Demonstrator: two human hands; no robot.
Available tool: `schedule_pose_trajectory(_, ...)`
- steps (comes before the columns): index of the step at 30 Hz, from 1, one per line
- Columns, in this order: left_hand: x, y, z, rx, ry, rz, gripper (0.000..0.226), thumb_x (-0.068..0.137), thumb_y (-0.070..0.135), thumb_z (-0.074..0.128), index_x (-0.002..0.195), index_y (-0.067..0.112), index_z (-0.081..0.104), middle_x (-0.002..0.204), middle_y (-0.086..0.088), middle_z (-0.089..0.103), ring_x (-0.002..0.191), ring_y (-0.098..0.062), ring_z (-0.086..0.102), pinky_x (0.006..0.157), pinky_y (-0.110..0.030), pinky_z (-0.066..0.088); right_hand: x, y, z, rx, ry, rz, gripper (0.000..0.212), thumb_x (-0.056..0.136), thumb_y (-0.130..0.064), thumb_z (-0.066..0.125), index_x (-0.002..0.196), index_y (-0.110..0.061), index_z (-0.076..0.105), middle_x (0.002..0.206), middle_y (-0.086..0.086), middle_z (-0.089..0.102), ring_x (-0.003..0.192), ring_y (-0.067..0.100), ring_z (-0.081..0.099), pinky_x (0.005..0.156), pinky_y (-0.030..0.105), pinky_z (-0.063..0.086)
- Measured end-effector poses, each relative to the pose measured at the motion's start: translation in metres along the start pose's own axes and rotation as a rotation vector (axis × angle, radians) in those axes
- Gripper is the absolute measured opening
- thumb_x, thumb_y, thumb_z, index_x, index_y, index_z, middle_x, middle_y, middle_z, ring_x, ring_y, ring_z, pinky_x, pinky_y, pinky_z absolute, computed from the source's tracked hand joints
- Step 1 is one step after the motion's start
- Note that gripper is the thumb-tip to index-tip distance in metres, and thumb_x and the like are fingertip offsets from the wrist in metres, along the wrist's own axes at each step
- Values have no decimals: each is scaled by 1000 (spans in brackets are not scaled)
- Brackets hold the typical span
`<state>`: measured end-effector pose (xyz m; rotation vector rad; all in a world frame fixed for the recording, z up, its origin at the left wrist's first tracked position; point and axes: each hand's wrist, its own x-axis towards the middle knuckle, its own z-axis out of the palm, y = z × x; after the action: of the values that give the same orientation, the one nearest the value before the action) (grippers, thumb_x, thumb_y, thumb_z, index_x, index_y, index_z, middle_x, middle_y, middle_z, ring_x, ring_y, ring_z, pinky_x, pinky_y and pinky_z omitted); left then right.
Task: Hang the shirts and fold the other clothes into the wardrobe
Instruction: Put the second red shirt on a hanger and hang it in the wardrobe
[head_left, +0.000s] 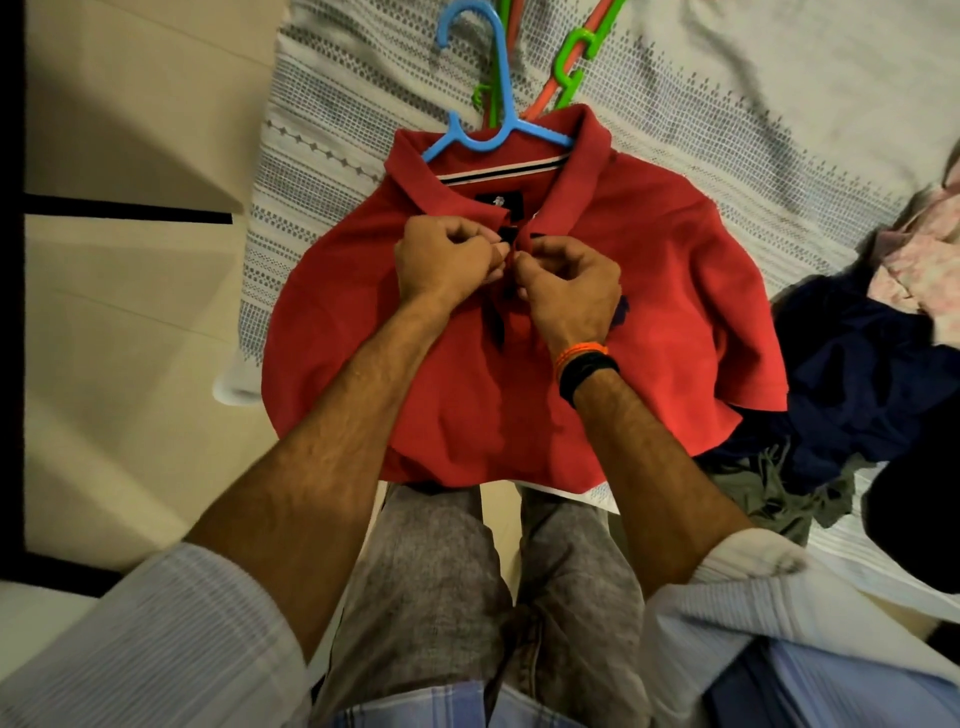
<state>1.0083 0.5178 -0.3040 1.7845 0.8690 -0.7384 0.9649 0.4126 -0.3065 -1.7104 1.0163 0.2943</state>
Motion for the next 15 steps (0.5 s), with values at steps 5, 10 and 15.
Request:
schedule_pose_trajectory(5,0,8,-7,-57,-54,-11,22,77,2,77,62,16,70,63,-2,69,58,-8,68,58,-21,54,0,-8,1,-103,36,-122,12,70,-21,78,82,-20,77,60,-13,66,59,1,64,65,30,59)
schedule_pose_trajectory(10,-2,15,-10,-132,-125,-72,15,81,-3,72,71,8,70,68,-5,68,60,-9,67,57,-19,54,5,-7,-6,-17,-111,-64,12,74,-17,76,86,-15,77,72,-1,73,67,10,69,63,34,60)
schedule_pose_trajectory(15,4,13,-14,-170,-286,-140,18,87,-5,65,73,7,67,56,2,65,50,-2,61,56,-14,54,5,-17,-10,273,-242,199,14,90,-8,64,80,-11,73,71,3,71,66,12,68,56,26,57)
